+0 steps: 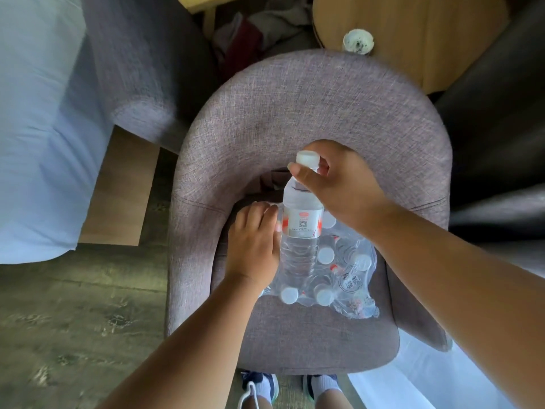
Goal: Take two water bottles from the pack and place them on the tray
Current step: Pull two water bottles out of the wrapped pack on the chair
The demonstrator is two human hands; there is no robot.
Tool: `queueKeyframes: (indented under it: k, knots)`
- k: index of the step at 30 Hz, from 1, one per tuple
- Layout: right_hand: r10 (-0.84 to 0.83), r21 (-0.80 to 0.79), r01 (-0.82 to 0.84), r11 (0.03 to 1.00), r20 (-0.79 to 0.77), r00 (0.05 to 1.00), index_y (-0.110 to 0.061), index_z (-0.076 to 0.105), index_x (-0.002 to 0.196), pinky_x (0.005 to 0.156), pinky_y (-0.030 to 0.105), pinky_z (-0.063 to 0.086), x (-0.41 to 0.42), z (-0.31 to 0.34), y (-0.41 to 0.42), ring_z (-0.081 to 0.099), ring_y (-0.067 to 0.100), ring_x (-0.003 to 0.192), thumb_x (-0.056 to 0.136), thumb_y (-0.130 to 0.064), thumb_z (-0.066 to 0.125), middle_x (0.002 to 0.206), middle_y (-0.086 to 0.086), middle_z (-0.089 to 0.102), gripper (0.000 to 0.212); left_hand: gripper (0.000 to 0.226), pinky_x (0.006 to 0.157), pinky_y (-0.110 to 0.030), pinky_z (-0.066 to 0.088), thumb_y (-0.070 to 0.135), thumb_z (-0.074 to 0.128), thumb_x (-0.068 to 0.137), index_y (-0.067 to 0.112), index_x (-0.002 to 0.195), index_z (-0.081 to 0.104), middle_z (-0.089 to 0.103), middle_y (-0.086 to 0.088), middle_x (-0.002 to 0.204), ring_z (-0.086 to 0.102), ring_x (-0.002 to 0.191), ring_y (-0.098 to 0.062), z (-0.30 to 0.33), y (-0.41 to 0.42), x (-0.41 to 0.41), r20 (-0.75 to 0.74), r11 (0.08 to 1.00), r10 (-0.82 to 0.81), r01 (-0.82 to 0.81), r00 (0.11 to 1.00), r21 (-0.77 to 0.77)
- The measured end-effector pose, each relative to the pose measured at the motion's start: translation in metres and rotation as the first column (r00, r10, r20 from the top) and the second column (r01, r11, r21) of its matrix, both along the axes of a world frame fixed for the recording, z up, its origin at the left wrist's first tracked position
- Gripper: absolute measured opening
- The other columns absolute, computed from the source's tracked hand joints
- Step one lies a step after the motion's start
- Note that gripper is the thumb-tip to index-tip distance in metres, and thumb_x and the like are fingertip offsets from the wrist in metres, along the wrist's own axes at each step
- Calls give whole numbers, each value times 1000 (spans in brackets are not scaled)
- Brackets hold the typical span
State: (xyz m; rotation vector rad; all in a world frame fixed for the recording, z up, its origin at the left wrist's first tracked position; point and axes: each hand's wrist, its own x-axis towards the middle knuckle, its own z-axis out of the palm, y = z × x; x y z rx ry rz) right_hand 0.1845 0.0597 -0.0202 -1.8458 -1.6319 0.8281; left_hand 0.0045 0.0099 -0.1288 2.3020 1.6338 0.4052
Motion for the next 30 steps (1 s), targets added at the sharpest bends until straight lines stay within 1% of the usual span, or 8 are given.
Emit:
queueKeyframes:
  k: [5,10,13,18,21,23,27,30]
  knots:
    - [-15,-16,15,1000,10,1000,-17,67,104,65,24,44,4,2,-2,55,15,77,94,-42,65,88,6,67,27,42,95,-43,52,24,38,96,11,123,67,63,-8,127,52,114,-29,0,0,1,12,1000,-6,6,1000,-2]
    - [-30,-11,31,999,44,999,-23,65,104,62,22,42,8,4,-6,53,6,73,94,-44,64,88,0,64,23,44,106,-54,46,23,41,101,6,132,66,62,-13,134,57,122,-34,1,-1,1,37,997,36,-38,999,62]
    - [-39,-6,39,999,67,997,-22,66,110,68,18,45,9,6,-9,55,10,78,95,-44,64,92,-1,65,27,38,100,-51,52,20,44,100,4,123,70,64,-14,128,59,116,-33,16,-9,6,186,977,152,-176,971,117]
    - [-35,21,34,999,39,999,-24,65,97,62,16,39,6,6,-9,51,6,70,93,-42,66,77,-5,60,18,49,94,-34,51,49,59,92,9,119,67,64,-3,118,57,109,-18,46,-28,38,473,955,296,-268,830,-128]
    - [-34,31,33,999,38,999,-28,61,91,57,8,35,6,7,-9,48,1,64,93,-40,68,68,-13,51,14,69,94,-31,51,60,72,76,15,127,62,64,5,117,58,110,-15,49,-33,53,512,928,361,-245,780,-281]
    - [-34,36,33,999,31,999,-29,60,90,57,5,35,7,8,-10,48,1,63,93,-39,68,67,-14,49,13,83,97,-29,50,64,74,73,17,139,57,64,6,124,57,116,-16,46,-33,56,464,930,348,-239,814,-279]
    - [-33,92,26,995,81,996,-32,59,92,61,19,39,4,3,-13,49,10,68,92,-42,67,69,-10,52,13,90,97,-31,49,64,68,80,10,150,48,57,-3,136,50,121,-20,40,-33,57,366,946,308,-241,878,-217]
    - [-117,167,107,980,55,992,-22,62,114,67,32,48,3,0,-28,57,18,75,94,-40,65,77,-2,59,27,88,99,-40,53,60,67,82,9,150,46,55,-6,137,49,122,-22,40,-34,59,370,945,310,-242,876,-219]
